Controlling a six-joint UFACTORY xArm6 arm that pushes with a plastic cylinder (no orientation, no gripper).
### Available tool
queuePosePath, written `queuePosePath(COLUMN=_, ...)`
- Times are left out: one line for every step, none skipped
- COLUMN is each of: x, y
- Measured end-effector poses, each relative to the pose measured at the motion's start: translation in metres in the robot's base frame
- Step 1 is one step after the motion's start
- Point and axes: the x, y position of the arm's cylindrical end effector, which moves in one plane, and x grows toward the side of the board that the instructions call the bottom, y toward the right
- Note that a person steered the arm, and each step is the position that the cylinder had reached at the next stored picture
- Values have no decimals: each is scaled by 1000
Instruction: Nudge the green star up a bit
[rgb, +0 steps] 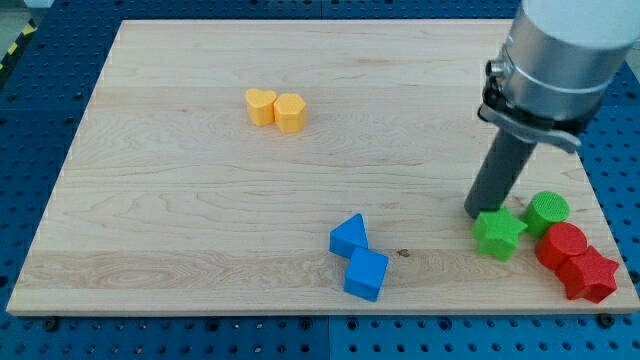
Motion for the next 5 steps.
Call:
queuePosePath(x=21, y=5)
queuePosePath(x=21, y=1)
queuePosePath(x=24, y=-41)
queuePosePath(x=41, y=-56)
queuePosePath(x=78, y=-26)
